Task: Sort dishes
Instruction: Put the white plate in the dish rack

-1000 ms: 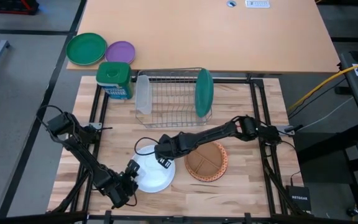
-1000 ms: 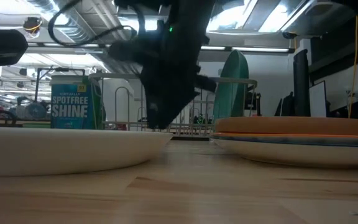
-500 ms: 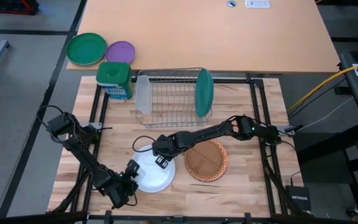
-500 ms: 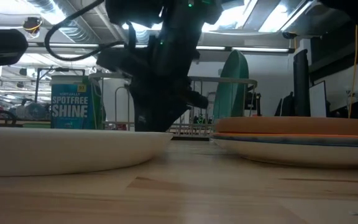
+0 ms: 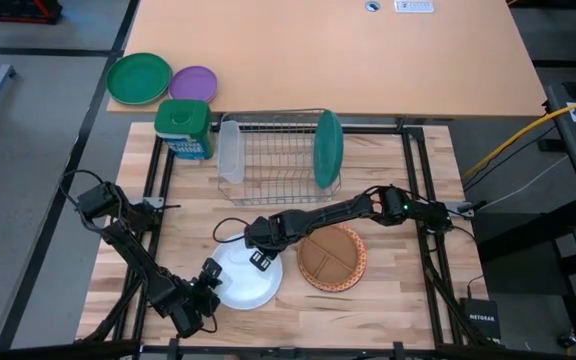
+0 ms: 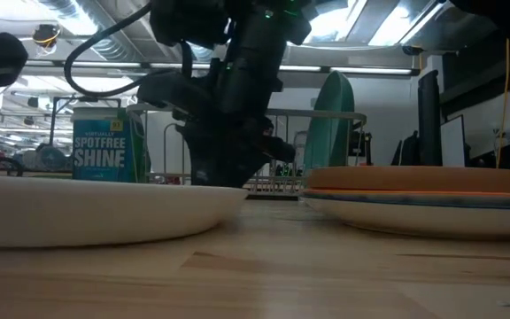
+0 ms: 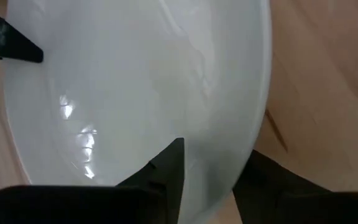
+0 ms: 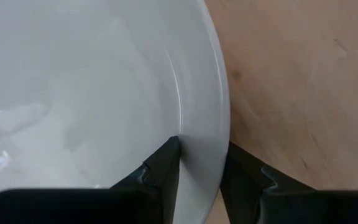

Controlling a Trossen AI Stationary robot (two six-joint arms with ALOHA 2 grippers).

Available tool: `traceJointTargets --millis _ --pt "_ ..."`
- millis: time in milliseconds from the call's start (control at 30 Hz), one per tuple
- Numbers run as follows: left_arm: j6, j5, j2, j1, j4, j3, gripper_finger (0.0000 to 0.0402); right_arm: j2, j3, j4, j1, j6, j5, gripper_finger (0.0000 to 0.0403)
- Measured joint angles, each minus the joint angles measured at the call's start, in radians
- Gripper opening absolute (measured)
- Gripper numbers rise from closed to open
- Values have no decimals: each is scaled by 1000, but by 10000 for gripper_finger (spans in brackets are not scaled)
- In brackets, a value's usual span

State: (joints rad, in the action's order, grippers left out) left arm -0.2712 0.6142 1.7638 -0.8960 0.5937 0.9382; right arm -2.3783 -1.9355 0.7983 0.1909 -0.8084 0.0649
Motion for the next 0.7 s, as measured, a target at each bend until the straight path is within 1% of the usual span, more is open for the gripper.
traceJointTargets --millis 167,300,533,700 --pt "-31 22 0 -36 -1 0 67 -1 0 -2 0 4 16 104" --pt "-35 38 0 -61 -1 0 45 -2 0 -10 1 28 48 104" --pt "-5 125 -1 -114 -6 2 33 -3 -1 -12 2 50 117 104" --pt "21 142 -1 -142 -11 2 26 -2 -1 -13 3 57 122 104"
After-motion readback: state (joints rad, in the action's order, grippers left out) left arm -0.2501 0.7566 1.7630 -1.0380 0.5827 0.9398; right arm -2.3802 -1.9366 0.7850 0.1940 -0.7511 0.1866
